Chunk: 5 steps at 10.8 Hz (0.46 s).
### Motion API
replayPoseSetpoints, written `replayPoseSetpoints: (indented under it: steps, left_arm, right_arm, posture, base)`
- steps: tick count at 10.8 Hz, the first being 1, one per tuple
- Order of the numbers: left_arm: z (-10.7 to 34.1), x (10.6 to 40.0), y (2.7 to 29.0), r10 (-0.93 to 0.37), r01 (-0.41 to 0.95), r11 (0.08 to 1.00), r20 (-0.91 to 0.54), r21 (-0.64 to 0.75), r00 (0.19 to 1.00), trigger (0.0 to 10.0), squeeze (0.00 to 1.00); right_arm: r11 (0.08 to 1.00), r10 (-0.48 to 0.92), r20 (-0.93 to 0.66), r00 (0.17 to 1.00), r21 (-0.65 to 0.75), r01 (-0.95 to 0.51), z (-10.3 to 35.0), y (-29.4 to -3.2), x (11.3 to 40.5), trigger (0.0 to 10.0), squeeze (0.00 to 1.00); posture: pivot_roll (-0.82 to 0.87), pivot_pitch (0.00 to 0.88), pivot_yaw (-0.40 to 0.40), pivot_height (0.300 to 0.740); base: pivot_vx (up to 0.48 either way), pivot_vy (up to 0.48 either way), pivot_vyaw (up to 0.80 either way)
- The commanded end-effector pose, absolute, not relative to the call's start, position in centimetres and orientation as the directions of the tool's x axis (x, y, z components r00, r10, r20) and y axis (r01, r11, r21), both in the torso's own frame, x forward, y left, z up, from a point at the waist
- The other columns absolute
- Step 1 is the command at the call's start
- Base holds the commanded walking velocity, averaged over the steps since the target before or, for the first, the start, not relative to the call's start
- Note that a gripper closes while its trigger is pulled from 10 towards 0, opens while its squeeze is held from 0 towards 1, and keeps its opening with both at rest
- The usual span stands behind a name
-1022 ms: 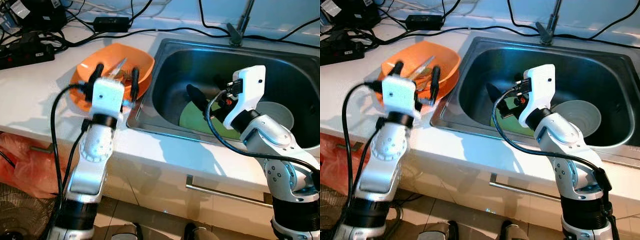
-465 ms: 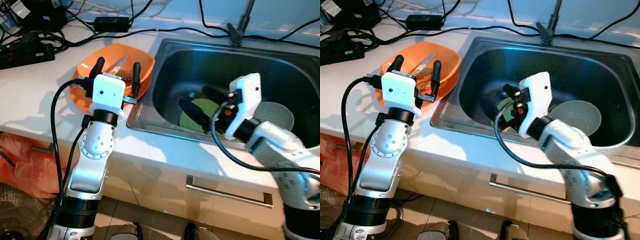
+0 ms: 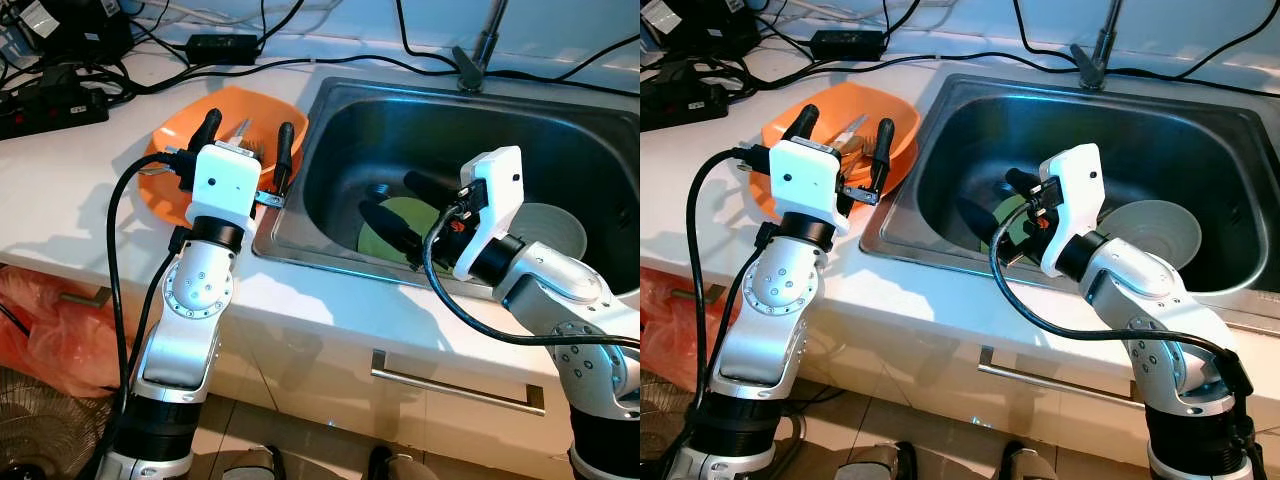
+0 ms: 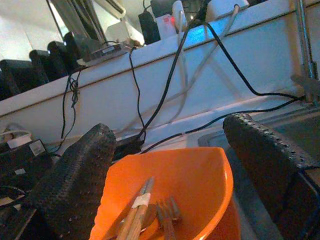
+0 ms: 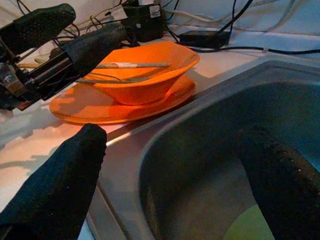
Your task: Kitchen organization
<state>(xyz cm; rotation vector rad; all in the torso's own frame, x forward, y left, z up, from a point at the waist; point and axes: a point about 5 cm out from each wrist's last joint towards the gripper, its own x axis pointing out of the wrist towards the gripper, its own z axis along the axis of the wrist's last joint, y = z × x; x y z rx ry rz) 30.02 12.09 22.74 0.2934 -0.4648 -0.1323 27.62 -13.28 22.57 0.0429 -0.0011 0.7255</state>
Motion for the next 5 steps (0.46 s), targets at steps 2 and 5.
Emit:
replayPoseSetpoints:
  steps: [2, 5]
  left_arm:
    - [24.4, 29.2, 11.9, -0.219, 0.052, 0.939, 0.477, 0.339, 0.851, 10.0, 0.00]
    - [23.6, 28.1, 12.4, -0.238, 0.051, 0.925, 0.471, 0.376, 0.850, 10.0, 0.00]
  right_arm:
    - [0.733, 0.680, 0.002, 0.733, 0.023, -0.680, 22.5, -13.0, 27.3, 10.0, 0.00]
    - [0.727, 0.686, 0.001, 0.727, 0.023, -0.686, 22.4, -12.8, 27.6, 10.0, 0.00]
  posture:
    - [0.00, 0.139, 0.027, 0.740]
    - [0.02, 0.135, 0.020, 0.740]
  base:
    - [0.000, 0.000, 0.00]
    - [0.000, 0.000, 0.00]
